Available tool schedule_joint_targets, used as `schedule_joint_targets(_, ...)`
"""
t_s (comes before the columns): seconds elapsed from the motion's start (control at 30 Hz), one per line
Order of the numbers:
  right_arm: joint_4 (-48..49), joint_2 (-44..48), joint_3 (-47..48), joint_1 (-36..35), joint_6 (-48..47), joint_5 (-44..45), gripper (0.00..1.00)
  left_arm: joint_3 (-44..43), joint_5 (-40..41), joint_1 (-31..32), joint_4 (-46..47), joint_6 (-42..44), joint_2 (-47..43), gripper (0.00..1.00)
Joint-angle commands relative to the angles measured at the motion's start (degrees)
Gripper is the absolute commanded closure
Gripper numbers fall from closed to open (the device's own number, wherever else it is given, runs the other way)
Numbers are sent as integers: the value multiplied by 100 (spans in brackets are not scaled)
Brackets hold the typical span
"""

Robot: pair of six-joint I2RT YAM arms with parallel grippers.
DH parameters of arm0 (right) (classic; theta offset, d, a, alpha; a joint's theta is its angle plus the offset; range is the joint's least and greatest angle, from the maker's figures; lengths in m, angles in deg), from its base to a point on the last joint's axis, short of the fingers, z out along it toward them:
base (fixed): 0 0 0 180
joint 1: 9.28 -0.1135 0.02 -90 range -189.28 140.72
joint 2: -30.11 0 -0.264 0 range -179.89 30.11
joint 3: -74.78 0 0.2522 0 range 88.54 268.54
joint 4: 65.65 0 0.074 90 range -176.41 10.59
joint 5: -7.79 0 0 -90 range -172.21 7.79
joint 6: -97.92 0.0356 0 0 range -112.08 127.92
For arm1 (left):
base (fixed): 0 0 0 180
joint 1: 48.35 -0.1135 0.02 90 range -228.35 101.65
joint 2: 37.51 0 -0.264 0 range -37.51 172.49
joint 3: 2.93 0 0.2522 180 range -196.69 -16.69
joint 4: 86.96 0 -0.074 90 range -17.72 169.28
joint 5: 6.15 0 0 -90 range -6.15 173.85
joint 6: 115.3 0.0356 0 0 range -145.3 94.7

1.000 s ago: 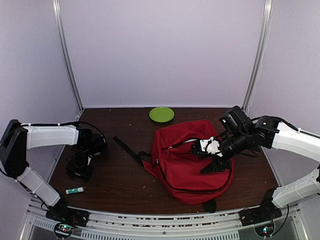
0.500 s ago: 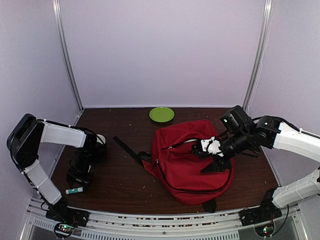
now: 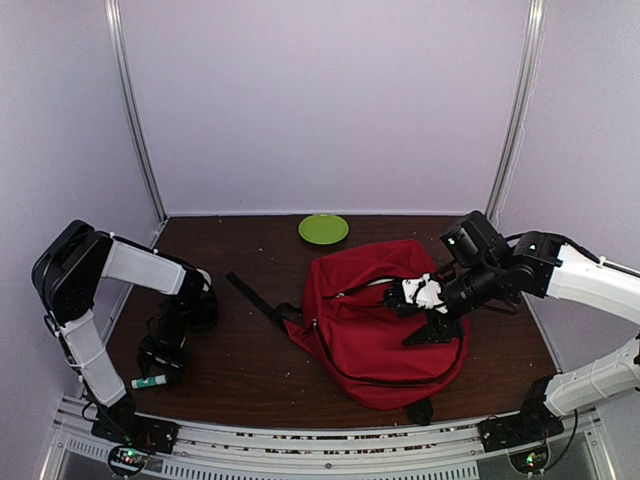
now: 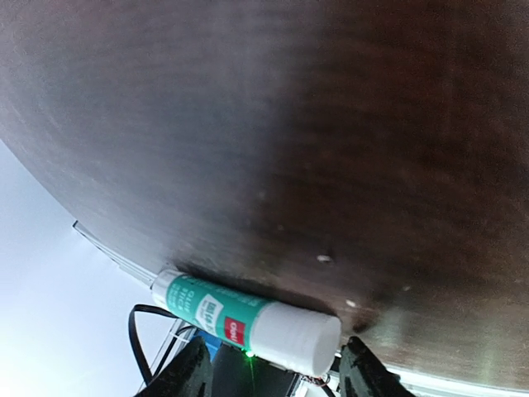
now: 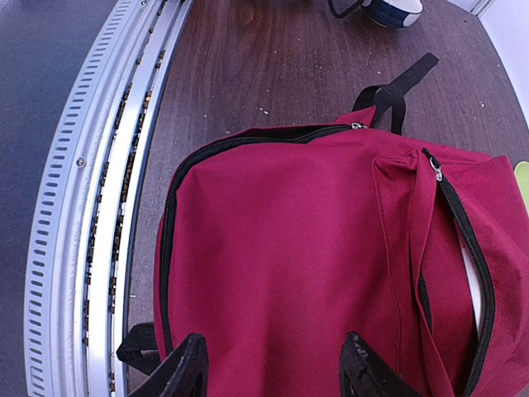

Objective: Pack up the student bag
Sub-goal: Adjust the glue stick at the corner of the board.

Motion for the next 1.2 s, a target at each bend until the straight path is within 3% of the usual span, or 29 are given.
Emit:
schedule_joint_targets(0.0, -15, 74, -98, 19, -12, 131, 45, -40, 17, -49, 335, 270, 197, 42)
schedule_joint_targets(0.23, -15, 59, -80, 13, 21, 155, 45, -52, -153, -327, 484, 518, 213, 42)
schedule_joint_targets(0.5, -11, 97, -80, 11, 58, 171, 45, -102, -702, -852, 705, 1139, 317, 50)
schedule_joint_targets(0.77, 6, 137, -89, 20, 76, 216, 45, -122, -811, -990, 705, 1309, 400, 60)
schedule_joint_targets(0.97, 6, 152, -99, 16, 82, 216, 45, -79, -812, -992, 691, 1262, 409, 48)
schedule_joint_targets(1.17, 7, 209, -81, 16, 93, 229, 45, -235, -479, -990, 557, 1102, 144, 49)
